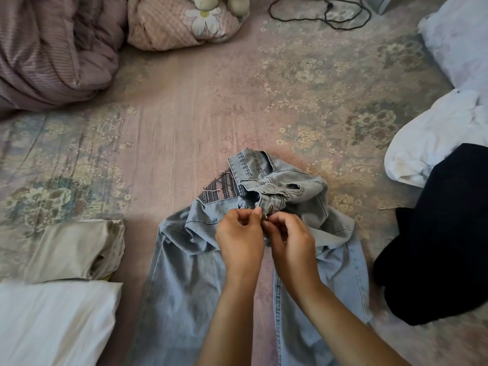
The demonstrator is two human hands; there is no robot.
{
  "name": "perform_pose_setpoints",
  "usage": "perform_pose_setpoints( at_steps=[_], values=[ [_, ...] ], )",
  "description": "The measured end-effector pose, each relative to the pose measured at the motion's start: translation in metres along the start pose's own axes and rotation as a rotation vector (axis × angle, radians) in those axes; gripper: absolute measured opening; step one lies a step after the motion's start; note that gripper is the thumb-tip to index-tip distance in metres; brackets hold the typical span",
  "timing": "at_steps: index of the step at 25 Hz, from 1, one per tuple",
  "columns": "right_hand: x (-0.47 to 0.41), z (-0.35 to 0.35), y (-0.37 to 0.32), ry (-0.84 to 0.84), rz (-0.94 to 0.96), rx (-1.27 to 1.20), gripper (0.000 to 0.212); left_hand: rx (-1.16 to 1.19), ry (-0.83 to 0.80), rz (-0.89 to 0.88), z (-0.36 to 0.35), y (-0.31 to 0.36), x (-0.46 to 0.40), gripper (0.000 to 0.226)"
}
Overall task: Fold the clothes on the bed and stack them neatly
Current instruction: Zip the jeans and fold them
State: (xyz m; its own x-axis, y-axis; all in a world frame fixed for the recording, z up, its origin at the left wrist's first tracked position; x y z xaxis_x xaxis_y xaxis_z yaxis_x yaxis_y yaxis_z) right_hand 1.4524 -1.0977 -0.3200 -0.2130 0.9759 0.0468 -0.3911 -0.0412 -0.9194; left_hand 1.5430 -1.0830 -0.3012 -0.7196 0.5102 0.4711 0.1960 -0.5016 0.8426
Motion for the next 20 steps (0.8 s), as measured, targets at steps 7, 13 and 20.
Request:
perform_pose_setpoints(
  at_steps=[7, 13, 20],
  values=[
    [-0.004, -0.003, -0.003, 0.032, -0.167, -0.078, 0.013, -0.101, 0.036, -0.110, -0.004, -0.004, 0.001, 0.006],
    [-0.011, -0.003, -0.003, -0.189, 0.012, 0.220, 0.018, -0.202, 0.016, -0.193, -0.001, -0.013, -0.002, 0.011],
    [-0.007, -0.008, -0.001, -0.117, -0.282, -0.235, 0.016, 0.053, -0.049, -0.077, 0.002, -0.018, -0.010, 0.023]
  ],
)
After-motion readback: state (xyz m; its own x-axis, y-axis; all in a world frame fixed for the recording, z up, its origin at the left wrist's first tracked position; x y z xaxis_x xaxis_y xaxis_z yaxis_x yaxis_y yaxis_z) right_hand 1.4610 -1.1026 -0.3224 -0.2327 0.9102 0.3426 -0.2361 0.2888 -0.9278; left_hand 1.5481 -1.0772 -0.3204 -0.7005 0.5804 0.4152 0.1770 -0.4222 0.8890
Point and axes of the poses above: each hand's wrist, its own x-axis away from the middle knuckle, its own z-axis out of the back of the hand, y = z × x, the point moved 1 cm from there along -x, towards the middle knuckle
